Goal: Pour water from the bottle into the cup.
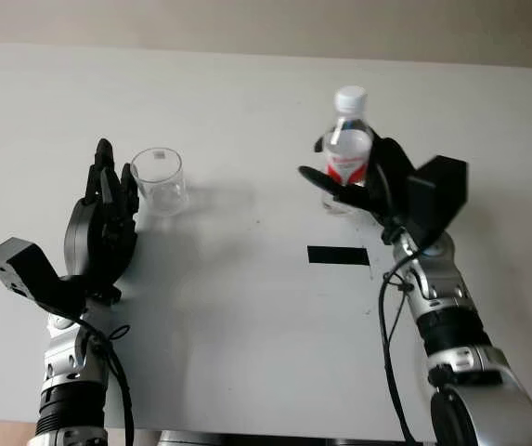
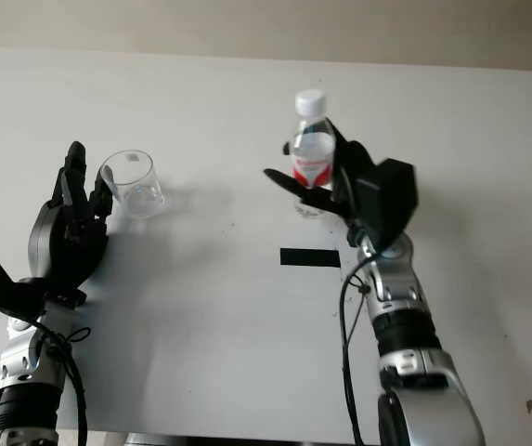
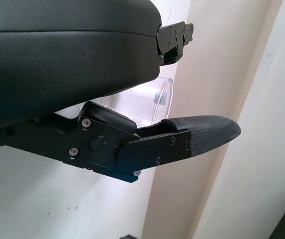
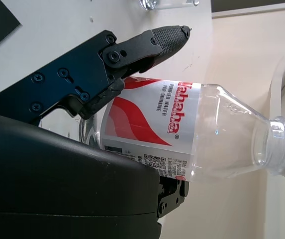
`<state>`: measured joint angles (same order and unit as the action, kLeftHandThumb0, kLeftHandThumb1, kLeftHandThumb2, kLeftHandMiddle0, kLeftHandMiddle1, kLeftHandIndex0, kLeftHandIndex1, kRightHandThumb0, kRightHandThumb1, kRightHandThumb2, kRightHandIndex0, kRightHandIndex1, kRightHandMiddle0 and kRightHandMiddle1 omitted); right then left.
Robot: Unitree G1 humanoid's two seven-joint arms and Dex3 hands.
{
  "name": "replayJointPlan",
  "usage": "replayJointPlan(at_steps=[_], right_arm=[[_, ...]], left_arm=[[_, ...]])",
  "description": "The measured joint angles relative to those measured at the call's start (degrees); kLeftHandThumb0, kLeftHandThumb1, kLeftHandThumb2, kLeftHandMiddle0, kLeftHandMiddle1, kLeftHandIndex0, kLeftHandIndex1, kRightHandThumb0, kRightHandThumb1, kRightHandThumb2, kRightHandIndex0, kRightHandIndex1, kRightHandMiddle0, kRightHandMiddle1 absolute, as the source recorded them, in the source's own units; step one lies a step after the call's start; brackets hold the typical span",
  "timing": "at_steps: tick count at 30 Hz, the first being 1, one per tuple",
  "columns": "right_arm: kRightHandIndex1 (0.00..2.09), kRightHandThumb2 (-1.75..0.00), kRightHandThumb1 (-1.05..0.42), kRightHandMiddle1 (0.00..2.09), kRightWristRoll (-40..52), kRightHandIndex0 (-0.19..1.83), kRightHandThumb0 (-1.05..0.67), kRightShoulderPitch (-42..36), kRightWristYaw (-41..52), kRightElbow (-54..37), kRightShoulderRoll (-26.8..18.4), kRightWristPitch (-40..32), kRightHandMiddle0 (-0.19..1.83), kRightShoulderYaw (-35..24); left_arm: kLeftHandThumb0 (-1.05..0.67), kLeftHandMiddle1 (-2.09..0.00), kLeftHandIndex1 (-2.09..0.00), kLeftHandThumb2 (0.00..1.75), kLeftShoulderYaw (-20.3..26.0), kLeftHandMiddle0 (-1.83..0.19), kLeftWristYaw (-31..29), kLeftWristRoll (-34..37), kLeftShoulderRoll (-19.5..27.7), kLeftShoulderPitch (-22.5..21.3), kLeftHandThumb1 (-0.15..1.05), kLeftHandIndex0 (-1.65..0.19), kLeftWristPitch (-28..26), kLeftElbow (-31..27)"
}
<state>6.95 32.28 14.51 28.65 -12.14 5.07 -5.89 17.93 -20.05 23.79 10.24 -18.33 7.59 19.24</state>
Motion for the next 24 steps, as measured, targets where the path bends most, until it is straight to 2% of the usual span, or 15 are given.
replayJointPlan(at_steps=[8, 20, 24], right_arm=[[2.09, -0.27, -1.05, 2.09, 3.36, 1.19, -0.2, -5.32, -0.67, -13.59, 0.27, -14.1, 0.9, -0.05], [2.09, -0.28, -1.05, 2.09, 5.7, 1.23, -0.2, -8.7, -0.95, -24.36, 2.03, -25.16, 0.92, 1.23], [2.09, -0.3, -1.05, 2.09, 5.69, 1.26, -0.2, -9.67, -1.66, -25.76, 2.6, -26.26, 0.94, 1.34]], left_arm=[[-0.81, -0.05, 0.0, 0.63, -0.02, 0.19, 0.21, -0.05, 0.04, 0.3, 1.05, 0.19, -0.49, -0.43], [-0.81, -0.06, -0.01, 0.63, -0.02, 0.18, 0.26, -0.24, 0.19, 1.09, 1.05, 0.19, -1.67, -1.73], [-0.81, -0.06, -0.02, 0.63, -0.03, 0.18, 0.64, -0.35, 0.2, 1.67, 1.05, 0.19, -1.89, -2.37]])
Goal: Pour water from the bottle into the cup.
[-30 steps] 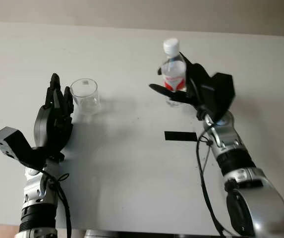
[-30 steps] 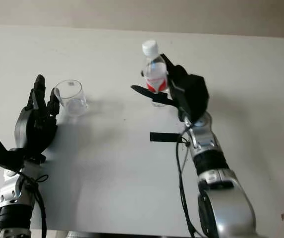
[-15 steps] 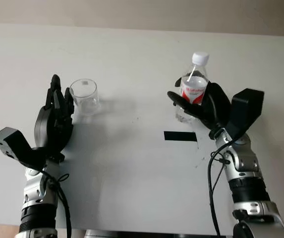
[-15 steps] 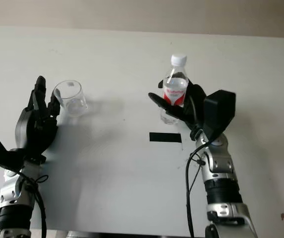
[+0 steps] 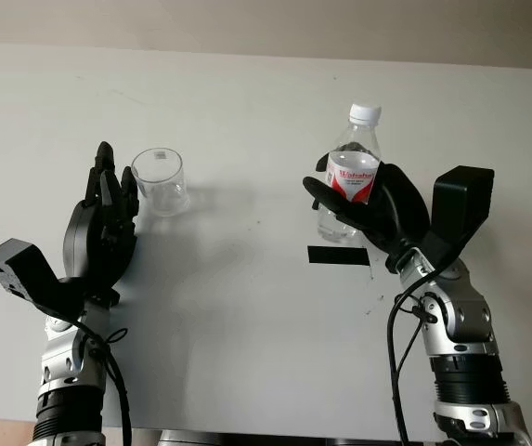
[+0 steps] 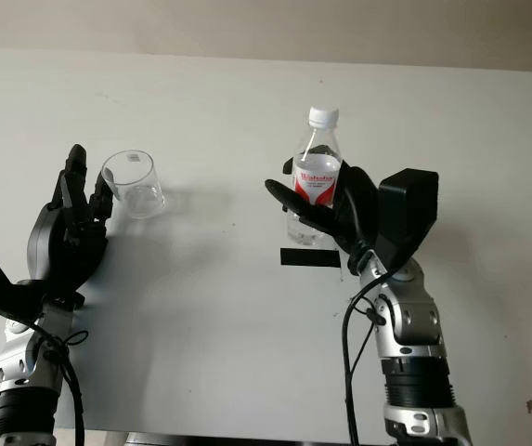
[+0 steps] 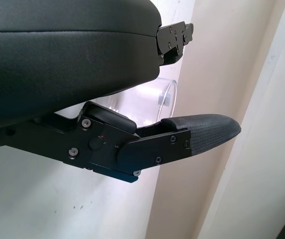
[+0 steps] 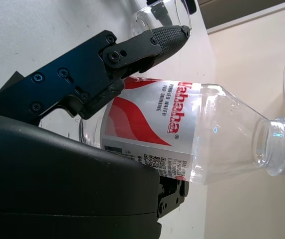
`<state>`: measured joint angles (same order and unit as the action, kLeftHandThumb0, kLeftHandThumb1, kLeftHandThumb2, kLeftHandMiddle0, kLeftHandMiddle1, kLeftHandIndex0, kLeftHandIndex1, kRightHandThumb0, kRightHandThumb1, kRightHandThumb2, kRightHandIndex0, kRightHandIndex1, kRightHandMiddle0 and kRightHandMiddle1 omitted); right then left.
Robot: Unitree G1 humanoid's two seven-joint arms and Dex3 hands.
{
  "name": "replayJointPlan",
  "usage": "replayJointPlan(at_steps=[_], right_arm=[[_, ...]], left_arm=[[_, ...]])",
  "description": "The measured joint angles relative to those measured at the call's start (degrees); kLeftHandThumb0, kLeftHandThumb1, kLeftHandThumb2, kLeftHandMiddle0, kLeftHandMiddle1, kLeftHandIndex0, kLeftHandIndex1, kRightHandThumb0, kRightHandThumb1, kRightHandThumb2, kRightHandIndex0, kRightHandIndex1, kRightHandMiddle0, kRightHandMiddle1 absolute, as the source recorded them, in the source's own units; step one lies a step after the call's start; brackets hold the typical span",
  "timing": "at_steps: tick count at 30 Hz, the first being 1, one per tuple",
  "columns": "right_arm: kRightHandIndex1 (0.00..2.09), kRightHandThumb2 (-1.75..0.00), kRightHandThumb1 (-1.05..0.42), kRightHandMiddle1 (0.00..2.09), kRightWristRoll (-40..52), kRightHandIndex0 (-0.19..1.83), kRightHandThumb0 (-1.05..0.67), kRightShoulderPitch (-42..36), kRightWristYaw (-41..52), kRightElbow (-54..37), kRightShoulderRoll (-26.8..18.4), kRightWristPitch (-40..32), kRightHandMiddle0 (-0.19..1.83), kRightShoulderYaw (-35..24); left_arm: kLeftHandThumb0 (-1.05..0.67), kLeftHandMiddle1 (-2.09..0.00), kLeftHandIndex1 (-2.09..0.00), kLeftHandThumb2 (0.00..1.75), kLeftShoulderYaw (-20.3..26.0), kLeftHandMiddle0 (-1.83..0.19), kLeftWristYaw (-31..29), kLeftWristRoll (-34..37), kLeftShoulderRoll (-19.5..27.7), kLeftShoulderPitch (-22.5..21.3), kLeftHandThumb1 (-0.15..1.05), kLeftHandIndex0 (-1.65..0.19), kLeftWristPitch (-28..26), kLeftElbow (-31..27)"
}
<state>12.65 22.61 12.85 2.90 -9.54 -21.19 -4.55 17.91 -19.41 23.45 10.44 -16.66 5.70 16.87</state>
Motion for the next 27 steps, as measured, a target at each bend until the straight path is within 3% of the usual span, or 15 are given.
replayJointPlan(at_steps=[9, 21, 27], right_arm=[[2.09, -0.29, -1.05, 2.09, -2.96, 1.31, -0.19, -1.31, -0.5, 1.15, 0.93, 5.67, 1.03, 1.31], [2.09, -0.3, -1.05, 2.09, -9.1, 1.39, -0.22, -3.42, -1.15, 10.91, 1.16, 22.39, 1.13, 2.57], [2.09, -0.3, -1.05, 2.09, -9.16, 1.4, -0.22, -3.37, -1.2, 12.09, 1.19, 23.48, 1.14, 2.38]], left_arm=[[-0.82, -0.06, -0.02, 0.63, 0.14, 0.17, 0.11, 0.01, 0.68, 0.07, 1.05, 0.19, -0.93, -0.12], [-0.83, -0.05, -0.03, 0.61, 0.21, 0.17, 0.19, 0.12, 0.76, 0.2, 1.05, 0.18, -1.54, -0.56], [-0.83, -0.06, -0.04, 0.6, 0.32, 0.16, 0.16, 0.41, 0.87, 0.19, 1.05, 0.19, -1.59, -0.55]])
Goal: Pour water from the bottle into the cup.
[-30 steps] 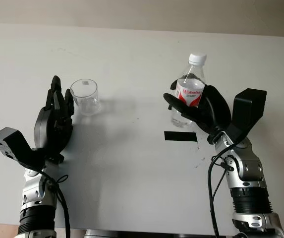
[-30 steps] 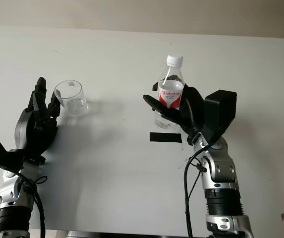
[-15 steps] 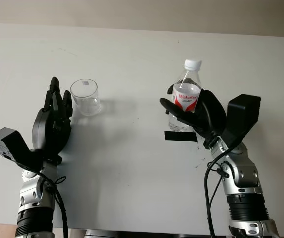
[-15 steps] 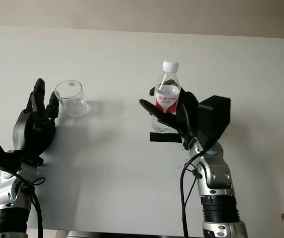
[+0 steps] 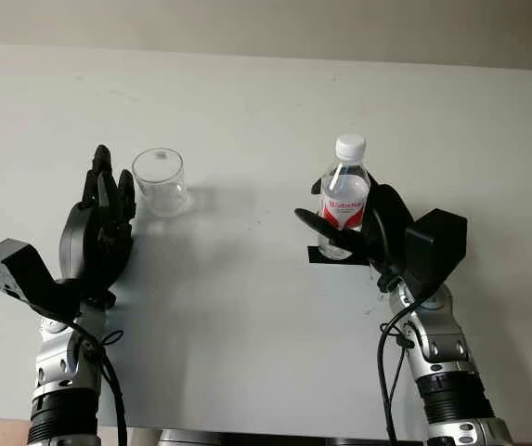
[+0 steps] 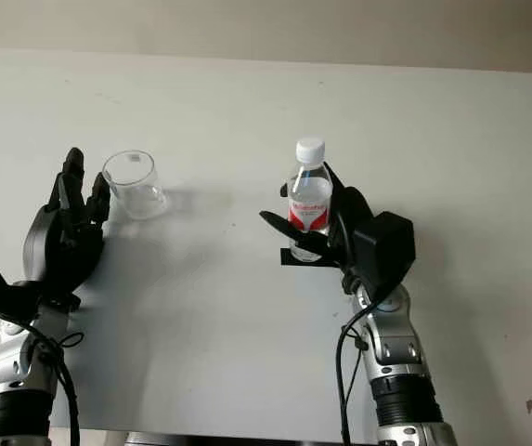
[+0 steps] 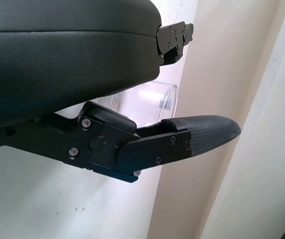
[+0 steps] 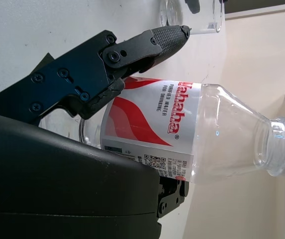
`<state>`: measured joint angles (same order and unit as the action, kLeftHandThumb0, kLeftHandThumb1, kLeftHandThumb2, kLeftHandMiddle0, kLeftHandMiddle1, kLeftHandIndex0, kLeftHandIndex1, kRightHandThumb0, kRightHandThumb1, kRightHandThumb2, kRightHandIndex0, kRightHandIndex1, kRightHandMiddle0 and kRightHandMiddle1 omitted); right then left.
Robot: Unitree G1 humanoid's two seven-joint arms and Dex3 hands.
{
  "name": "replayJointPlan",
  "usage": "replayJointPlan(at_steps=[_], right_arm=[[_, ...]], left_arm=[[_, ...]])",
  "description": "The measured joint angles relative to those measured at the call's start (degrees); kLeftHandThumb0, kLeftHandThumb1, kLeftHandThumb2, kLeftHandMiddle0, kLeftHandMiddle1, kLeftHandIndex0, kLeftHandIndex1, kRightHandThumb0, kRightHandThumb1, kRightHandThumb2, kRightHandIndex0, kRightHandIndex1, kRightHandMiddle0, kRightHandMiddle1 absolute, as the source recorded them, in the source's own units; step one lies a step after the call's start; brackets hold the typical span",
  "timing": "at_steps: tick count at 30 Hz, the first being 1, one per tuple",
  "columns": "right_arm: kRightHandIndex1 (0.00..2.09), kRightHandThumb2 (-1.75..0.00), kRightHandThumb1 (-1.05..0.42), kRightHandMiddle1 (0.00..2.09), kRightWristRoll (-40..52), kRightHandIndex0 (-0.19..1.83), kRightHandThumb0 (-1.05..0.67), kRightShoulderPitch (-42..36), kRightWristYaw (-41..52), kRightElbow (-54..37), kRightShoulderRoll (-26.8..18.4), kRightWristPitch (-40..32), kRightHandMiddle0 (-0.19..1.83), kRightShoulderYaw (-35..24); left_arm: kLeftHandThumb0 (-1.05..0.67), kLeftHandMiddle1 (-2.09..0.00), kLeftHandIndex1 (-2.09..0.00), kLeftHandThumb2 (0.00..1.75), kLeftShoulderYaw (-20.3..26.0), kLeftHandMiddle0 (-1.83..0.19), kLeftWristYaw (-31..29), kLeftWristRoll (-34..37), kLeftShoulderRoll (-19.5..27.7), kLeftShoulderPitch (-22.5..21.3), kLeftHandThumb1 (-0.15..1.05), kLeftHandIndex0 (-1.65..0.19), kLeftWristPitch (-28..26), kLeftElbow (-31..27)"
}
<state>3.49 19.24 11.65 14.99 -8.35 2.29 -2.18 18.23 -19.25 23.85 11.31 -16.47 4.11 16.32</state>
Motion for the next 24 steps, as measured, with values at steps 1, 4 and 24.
replayJointPlan(at_steps=[1, 4, 24], right_arm=[[2.09, -0.3, -1.05, 2.09, 0.05, 1.4, -0.22, 0.02, -0.01, 0.17, 0.0, 0.02, 1.14, -0.03], [2.09, -0.3, -1.05, 2.09, 0.03, 1.4, -0.21, 0.03, -0.2, 0.5, 0.02, 0.11, 1.14, -0.02], [2.09, -0.12, -1.05, 2.09, 9.94, 0.74, -0.33, -0.09, 4.85, 1.38, 2.85, -4.77, 0.63, -3.64]], left_arm=[[-0.83, -0.06, -0.04, 0.59, 0.04, 0.16, 0.0, 0.01, 0.04, 0.0, 1.05, 0.19, 0.0, 0.0], [-0.83, -0.06, -0.04, 0.6, 0.08, 0.16, 0.02, 0.01, 0.16, 0.0, 1.05, 0.19, -0.06, 0.0], [-0.84, -0.05, -0.05, 0.56, 0.51, 0.14, 0.14, 0.0, 0.61, -0.13, 1.05, 0.17, -0.54, 0.5]])
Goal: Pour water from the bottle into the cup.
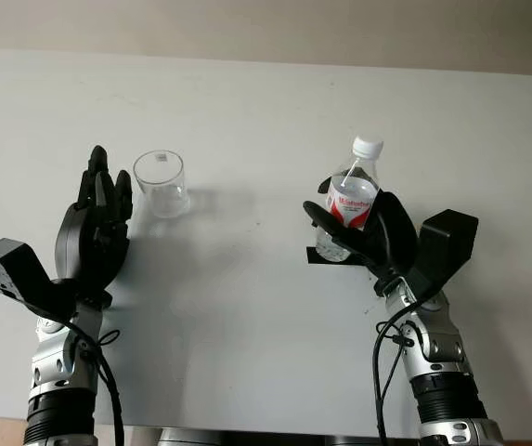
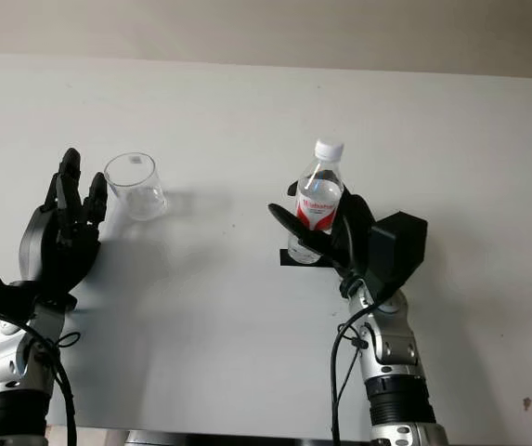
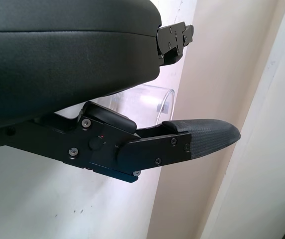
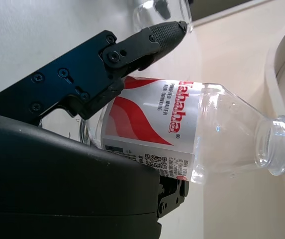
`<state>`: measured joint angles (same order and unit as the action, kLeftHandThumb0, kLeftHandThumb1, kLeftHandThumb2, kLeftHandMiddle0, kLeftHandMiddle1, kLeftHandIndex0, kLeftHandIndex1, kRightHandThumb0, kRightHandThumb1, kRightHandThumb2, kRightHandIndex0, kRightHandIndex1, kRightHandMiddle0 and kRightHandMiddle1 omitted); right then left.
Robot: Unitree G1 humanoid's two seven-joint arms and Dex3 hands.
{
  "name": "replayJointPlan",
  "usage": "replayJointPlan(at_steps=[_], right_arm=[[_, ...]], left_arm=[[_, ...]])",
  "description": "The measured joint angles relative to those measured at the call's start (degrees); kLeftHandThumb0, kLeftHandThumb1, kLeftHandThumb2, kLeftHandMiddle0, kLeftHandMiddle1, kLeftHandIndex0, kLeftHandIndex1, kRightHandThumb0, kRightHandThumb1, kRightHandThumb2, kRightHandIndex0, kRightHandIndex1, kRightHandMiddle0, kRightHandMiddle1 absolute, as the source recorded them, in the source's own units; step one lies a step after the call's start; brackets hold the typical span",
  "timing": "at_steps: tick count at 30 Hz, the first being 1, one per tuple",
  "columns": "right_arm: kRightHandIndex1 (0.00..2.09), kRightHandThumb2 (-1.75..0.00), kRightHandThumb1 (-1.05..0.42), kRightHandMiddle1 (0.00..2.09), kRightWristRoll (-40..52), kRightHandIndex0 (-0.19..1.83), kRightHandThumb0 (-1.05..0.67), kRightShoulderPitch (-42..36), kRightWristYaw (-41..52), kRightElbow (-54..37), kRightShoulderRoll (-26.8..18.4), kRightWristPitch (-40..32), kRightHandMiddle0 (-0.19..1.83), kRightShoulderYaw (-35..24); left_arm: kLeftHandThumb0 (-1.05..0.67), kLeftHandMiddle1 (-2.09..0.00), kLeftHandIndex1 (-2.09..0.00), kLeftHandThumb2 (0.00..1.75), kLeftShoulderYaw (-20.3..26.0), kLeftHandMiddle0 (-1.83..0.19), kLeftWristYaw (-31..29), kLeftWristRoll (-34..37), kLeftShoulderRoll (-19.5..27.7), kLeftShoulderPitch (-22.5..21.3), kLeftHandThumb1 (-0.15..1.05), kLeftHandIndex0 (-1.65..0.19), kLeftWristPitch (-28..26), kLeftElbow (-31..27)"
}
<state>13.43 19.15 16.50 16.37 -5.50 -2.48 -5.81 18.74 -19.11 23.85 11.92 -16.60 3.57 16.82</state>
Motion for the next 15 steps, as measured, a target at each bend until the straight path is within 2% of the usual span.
replayJointPlan(at_steps=[5, 7, 15], right_arm=[[2.09, -0.06, -1.03, 2.09, 1.59, 0.26, -0.4, -0.38, 3.51, 0.99, -0.01, 1.16, 0.26, -0.59], [2.09, -0.05, -1.01, 2.09, 1.55, 0.13, -0.44, -0.66, 4.76, 1.55, -0.07, 2.55, 0.19, -0.61], [2.09, -0.05, -0.97, 2.09, 0.05, -0.03, -0.49, -1.18, 7.34, 3.44, -0.77, 6.99, 0.16, 0.0]], left_arm=[[-0.82, -0.05, -0.04, 0.58, 0.18, 0.16, -0.68, 0.35, 0.15, -0.1, 1.05, 0.19, -0.03, 0.06], [-0.82, -0.05, -0.04, 0.58, 0.28, 0.17, -1.03, 0.52, 0.19, -0.12, 1.05, 0.19, -0.06, 0.09], [-0.84, -0.06, -0.05, 0.56, 0.25, 0.14, -0.63, 0.08, 0.19, -0.44, 1.05, 0.16, -0.03, 0.37]])
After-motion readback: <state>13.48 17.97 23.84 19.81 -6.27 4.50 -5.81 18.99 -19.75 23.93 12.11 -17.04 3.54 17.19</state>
